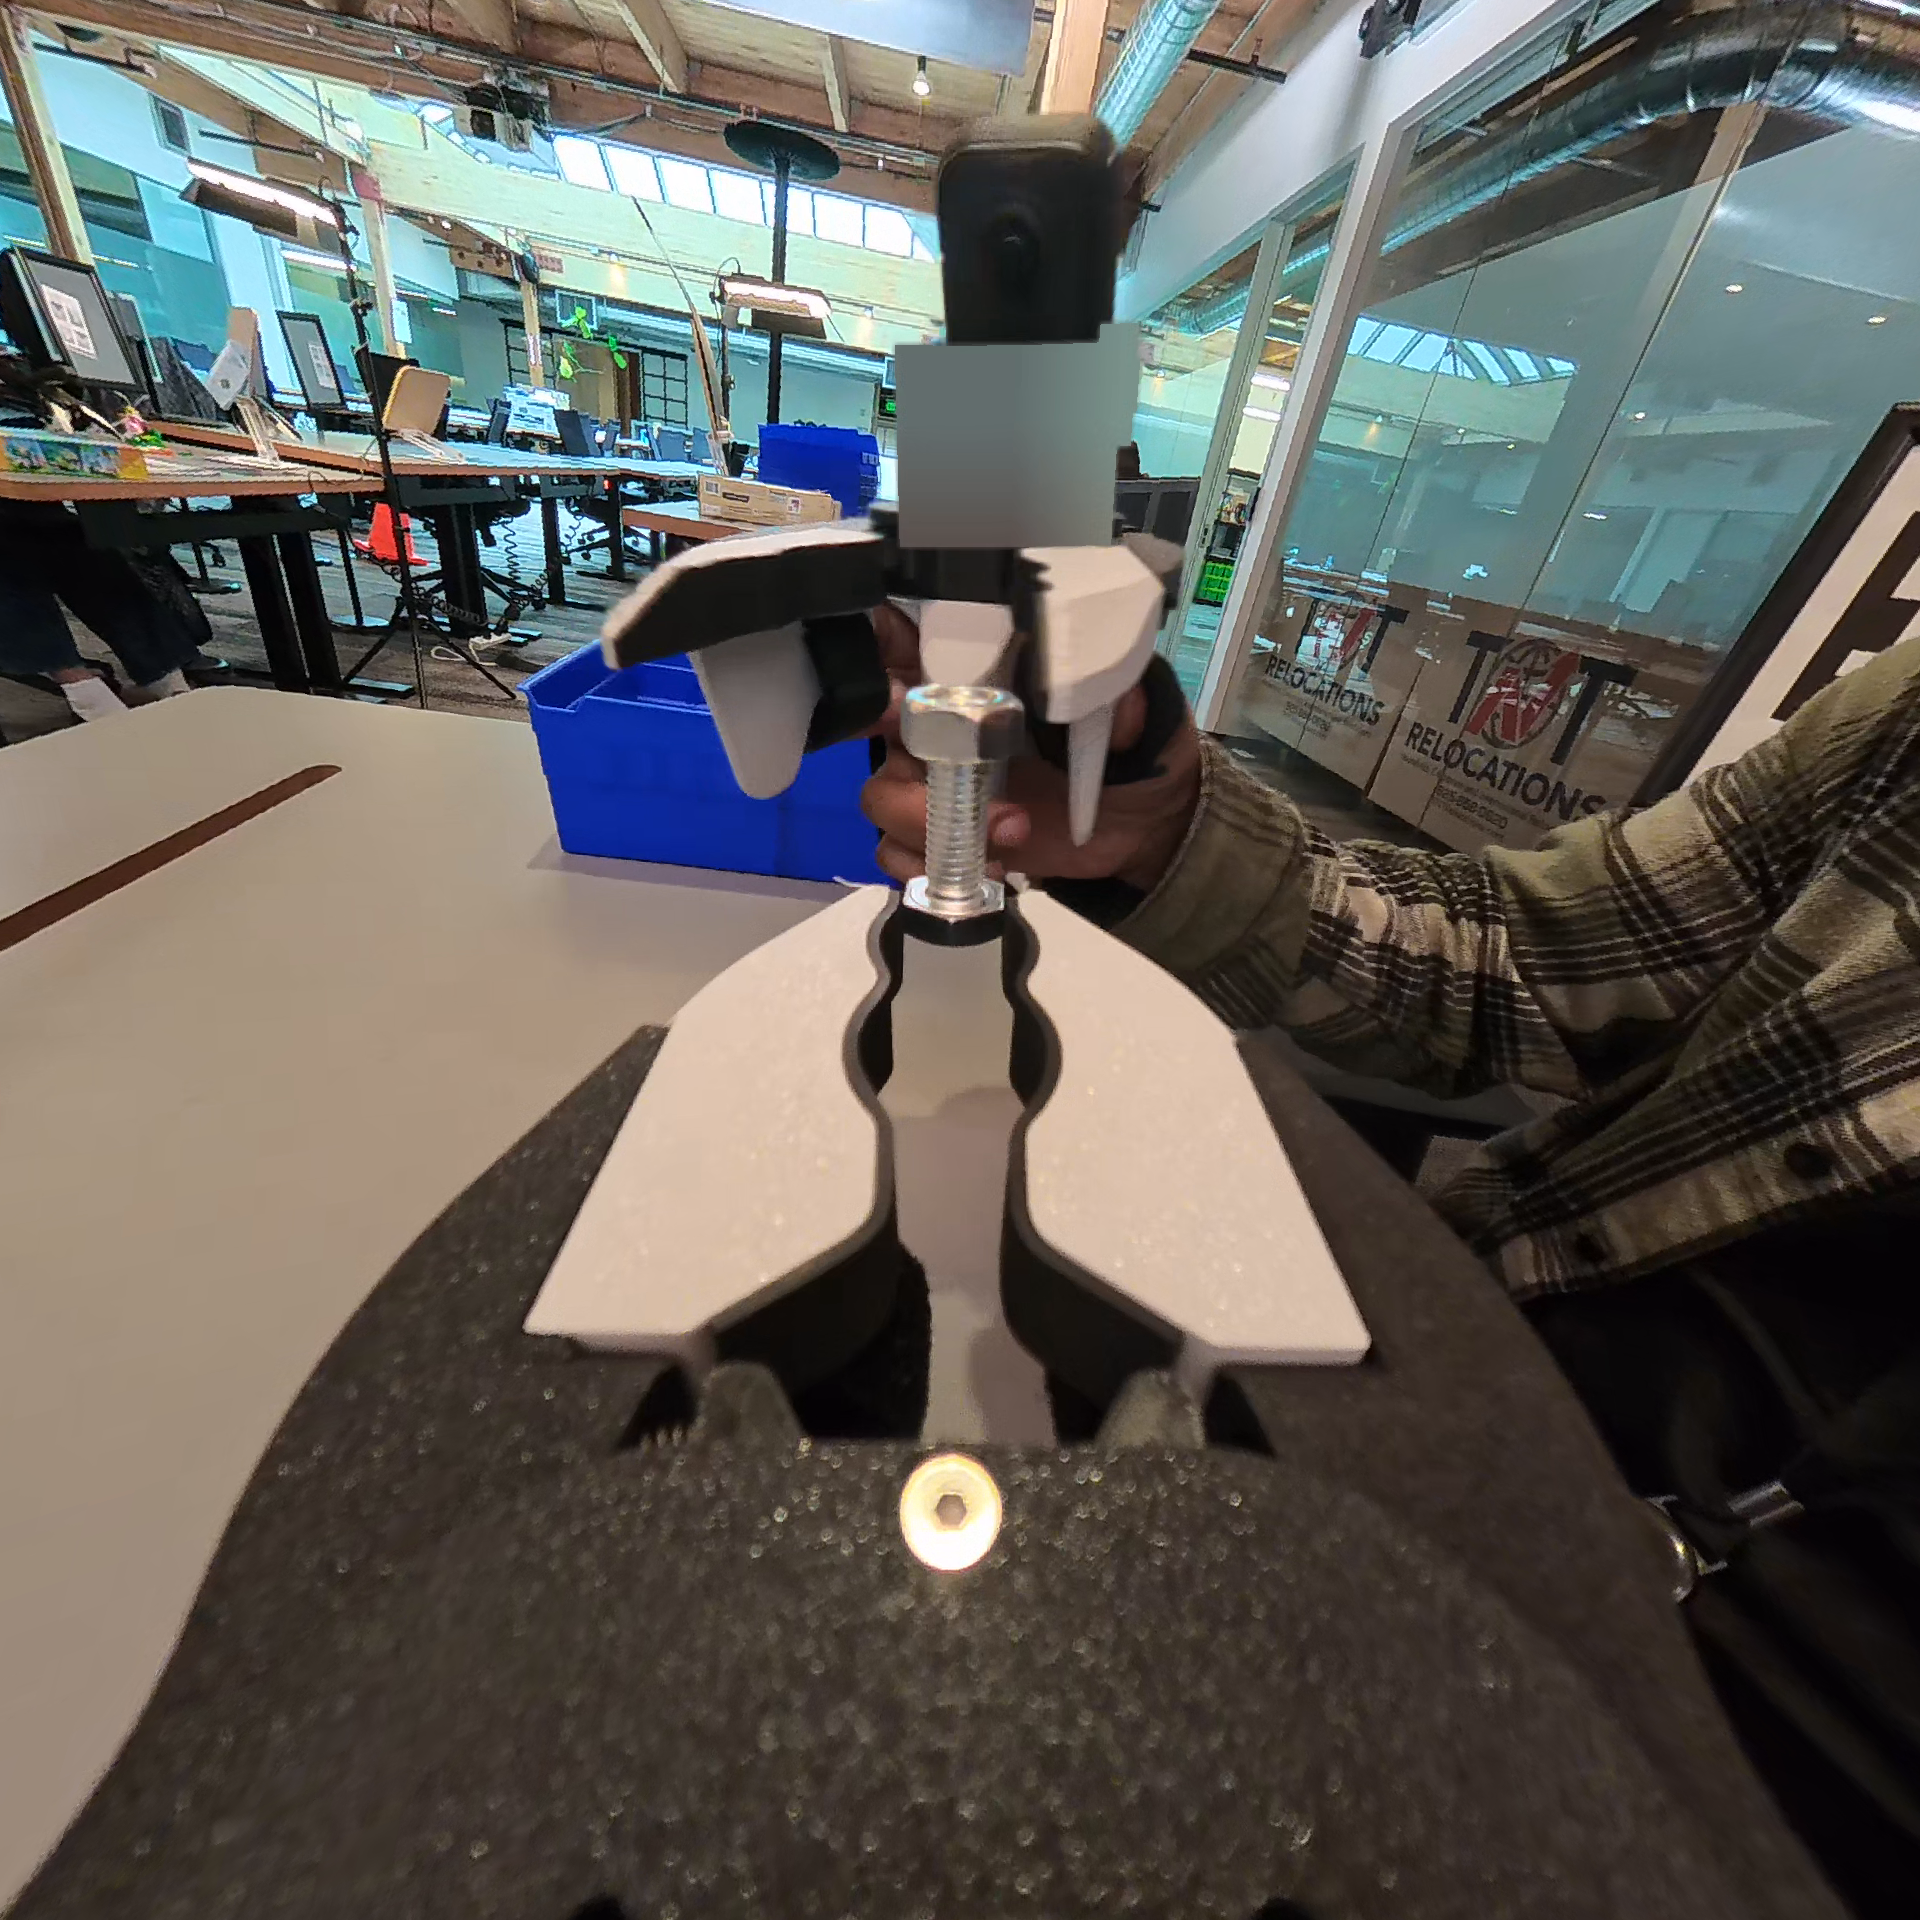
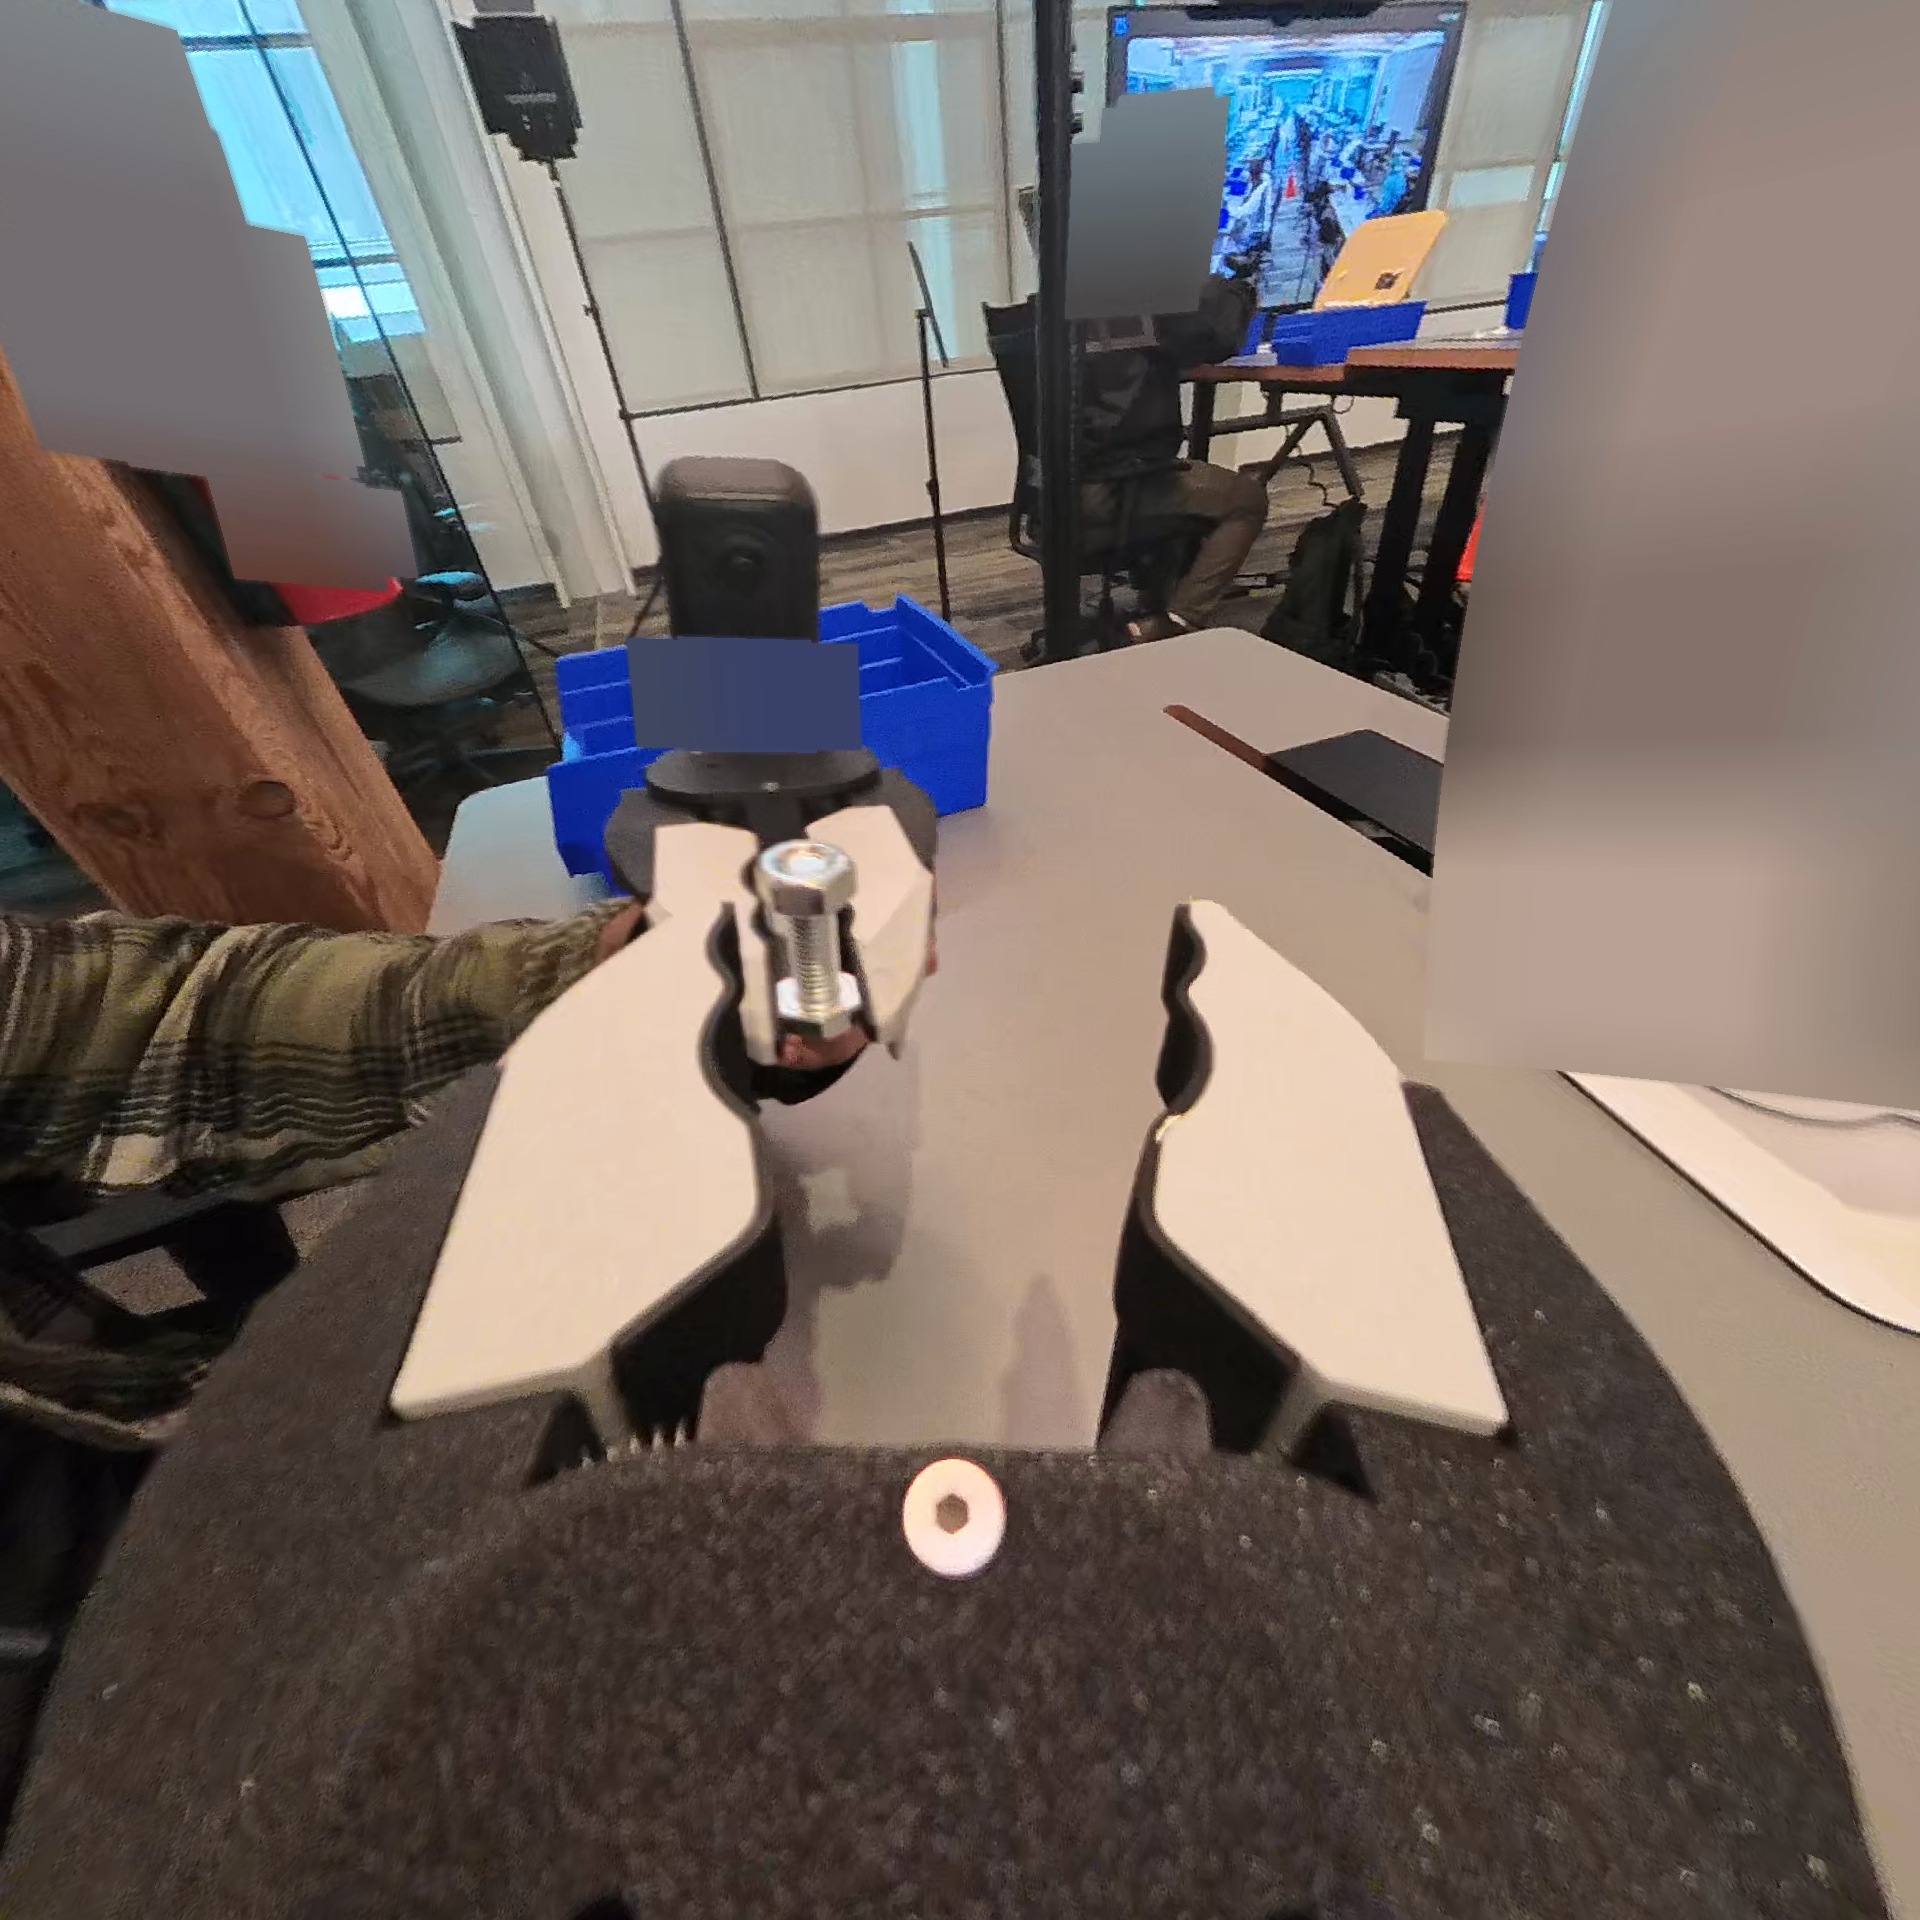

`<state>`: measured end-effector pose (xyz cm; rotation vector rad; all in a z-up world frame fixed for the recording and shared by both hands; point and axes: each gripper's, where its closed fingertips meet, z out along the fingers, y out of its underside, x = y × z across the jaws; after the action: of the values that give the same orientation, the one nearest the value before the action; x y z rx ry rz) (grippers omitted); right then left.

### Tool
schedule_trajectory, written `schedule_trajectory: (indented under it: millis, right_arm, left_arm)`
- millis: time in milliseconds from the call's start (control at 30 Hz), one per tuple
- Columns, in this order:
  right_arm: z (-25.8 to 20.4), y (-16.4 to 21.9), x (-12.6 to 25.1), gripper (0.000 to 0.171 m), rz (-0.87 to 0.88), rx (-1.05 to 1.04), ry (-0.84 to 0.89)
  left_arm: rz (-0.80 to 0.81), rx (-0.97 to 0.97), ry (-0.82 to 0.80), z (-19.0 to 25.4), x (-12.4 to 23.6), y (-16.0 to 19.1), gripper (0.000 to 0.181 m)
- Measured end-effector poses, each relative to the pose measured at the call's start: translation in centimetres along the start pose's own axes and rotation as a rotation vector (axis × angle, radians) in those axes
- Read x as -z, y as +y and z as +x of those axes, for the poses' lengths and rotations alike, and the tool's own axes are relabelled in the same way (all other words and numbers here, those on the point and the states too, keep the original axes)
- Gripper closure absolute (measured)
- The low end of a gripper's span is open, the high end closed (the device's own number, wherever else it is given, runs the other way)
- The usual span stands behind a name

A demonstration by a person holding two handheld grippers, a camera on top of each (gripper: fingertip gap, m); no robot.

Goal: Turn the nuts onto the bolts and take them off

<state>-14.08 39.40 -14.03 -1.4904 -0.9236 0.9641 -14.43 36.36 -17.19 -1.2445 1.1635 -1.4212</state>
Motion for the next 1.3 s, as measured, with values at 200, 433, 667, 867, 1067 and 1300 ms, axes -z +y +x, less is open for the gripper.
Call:
schedule_trajectory:
  millis: [200,433,667,867,1067,1300]
  right_arm:
    - [-1.8,0.2,-1.4,0.112,-0.035,0.011,-0.034]
    - [-0.5,0.3,-1.0,0.103,-0.069,0.006,0.051]
    - [0.2,-0.5,0.3,0.102,-0.036,0.002,0.070]
    - [-0.3,0.0,-0.9,0.101,-0.075,0.037,0.060]
    - [0.0,-0.5,0.2,0.103,-0.043,0.014,0.060]
    - [-1.5,0.0,-1.6,0.108,-0.068,0.003,0.008]
  left_arm:
    - [-0.019,-0.016,-0.014,-0.1,-0.1,0.3,0.164]
    - [-0.017,-0.017,-0.007,0.1,-0.2,0.2,0.163]
    - [0.006,-0.012,-0.004,0.1,0.1,-0.3,0.164]
    - [-0.001,-0.012,0.000,0.2,-0.1,-0.1,0.164]
    - [0.006,-0.011,-0.002,0.1,0.1,-0.2,0.163]
    - [-0.001,-0.015,-0.001,0.2,-0.1,-0.1,0.163]
